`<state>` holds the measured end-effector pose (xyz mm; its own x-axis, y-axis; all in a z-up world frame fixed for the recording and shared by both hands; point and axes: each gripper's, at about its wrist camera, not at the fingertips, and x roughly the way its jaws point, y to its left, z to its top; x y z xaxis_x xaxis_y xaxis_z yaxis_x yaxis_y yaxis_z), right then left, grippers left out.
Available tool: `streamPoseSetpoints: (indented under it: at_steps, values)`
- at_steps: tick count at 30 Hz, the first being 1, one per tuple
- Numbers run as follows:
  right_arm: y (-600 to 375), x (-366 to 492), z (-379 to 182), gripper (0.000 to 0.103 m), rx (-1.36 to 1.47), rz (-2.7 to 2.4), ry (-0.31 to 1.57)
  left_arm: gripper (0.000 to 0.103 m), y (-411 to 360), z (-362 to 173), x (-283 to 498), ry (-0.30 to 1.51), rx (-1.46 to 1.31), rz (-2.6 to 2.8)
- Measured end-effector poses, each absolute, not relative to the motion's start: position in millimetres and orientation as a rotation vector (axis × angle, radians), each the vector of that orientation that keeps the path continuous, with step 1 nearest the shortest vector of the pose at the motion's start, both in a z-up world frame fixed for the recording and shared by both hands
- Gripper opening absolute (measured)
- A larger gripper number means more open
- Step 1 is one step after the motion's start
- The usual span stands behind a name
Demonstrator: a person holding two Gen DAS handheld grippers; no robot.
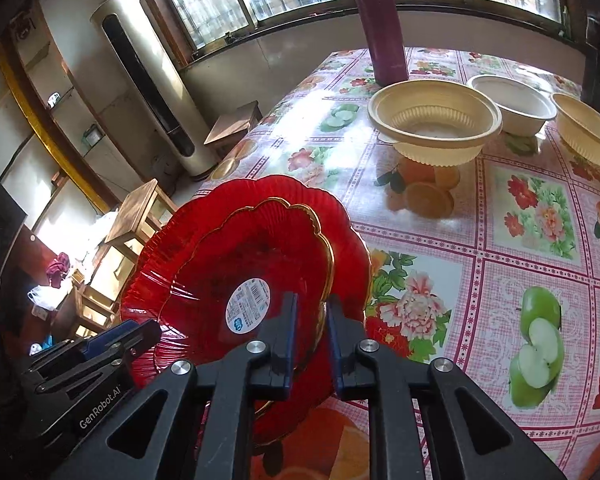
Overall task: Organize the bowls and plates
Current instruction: 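Lower the small red plate onto the large red plate and open left gripper, then move the left gripper toward the large white paper bowl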
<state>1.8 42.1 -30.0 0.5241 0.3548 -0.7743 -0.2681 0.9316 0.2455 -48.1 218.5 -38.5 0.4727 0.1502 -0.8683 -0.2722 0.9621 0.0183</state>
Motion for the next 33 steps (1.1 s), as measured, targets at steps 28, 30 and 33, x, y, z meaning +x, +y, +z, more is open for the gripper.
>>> streamPoseSetpoints:
  at_steps: [28, 30, 33]
  values:
    - [-162, -8, 15, 0.082, 0.326, 0.205, 0.595, 0.081, 70, 45, -46, 0.718, 0.109, 0.19]
    - [-178, -8, 16, 0.083, 0.345, 0.183, 0.586, 0.081, 57, 48, -43, 0.712, 0.116, 0.169]
    - [-199, -8, 17, 0.083, 0.366, 0.163, 0.575, 0.081, 41, 51, -39, 0.709, 0.127, 0.138]
